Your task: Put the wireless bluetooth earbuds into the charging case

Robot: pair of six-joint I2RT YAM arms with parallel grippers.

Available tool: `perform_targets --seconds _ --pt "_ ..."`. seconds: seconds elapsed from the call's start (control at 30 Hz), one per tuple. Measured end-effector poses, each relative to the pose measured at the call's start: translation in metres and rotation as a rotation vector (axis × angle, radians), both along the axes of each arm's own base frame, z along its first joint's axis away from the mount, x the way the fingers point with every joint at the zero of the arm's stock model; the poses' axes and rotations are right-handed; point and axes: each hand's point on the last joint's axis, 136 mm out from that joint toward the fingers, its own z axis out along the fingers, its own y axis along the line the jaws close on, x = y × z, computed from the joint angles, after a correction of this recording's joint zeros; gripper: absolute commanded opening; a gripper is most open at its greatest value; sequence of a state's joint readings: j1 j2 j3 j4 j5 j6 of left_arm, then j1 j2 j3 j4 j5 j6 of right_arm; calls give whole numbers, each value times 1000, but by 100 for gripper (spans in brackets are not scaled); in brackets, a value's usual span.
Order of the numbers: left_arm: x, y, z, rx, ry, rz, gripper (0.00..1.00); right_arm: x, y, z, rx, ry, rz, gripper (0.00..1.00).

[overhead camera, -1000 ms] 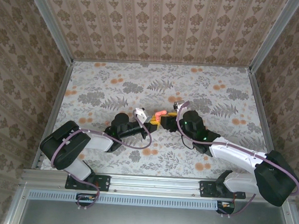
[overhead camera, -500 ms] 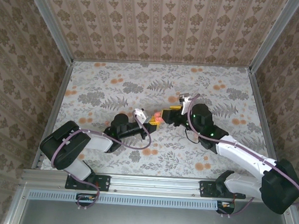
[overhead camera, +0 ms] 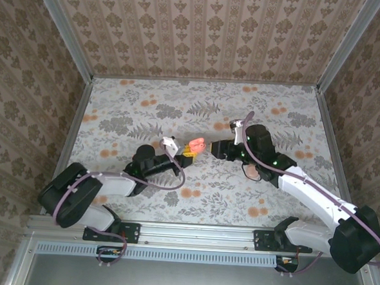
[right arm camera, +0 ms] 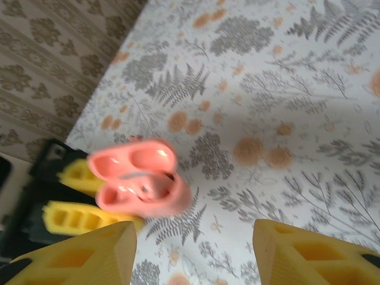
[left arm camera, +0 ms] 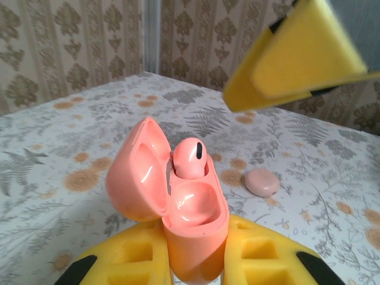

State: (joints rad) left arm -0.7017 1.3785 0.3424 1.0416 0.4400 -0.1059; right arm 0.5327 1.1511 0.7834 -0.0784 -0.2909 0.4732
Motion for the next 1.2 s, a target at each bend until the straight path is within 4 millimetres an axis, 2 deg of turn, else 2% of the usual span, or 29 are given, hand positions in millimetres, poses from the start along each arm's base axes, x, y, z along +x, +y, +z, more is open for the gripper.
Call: perform_targets --seconds 0.2,0.4,0.5,0.63,0.73,0.8,1.03,1.2 --pt "13 37 24 41 18 147 12 9 2 -2 -70 64 -29 54" --pt "34 99 34 91 69 375 13 17 32 -27 -156 140 5 54" --pt "48 135 29 106 132 502 13 21 55 -41 -188 167 39 54" --pt "63 187 7 90 283 678 15 28 93 -57 -210 189 87 54" --pt "68 225 -10 43 393 797 15 37 125 -65 -207 196 104 54" --pt "67 242 -20 15 449 852 15 43 145 -69 -201 199 116 55" --pt "60 273 -45 -64 567 971 15 60 222 -85 -161 182 164 53" --pt "58 280 -44 -95 571 1003 15 71 264 -107 -143 176 191 50"
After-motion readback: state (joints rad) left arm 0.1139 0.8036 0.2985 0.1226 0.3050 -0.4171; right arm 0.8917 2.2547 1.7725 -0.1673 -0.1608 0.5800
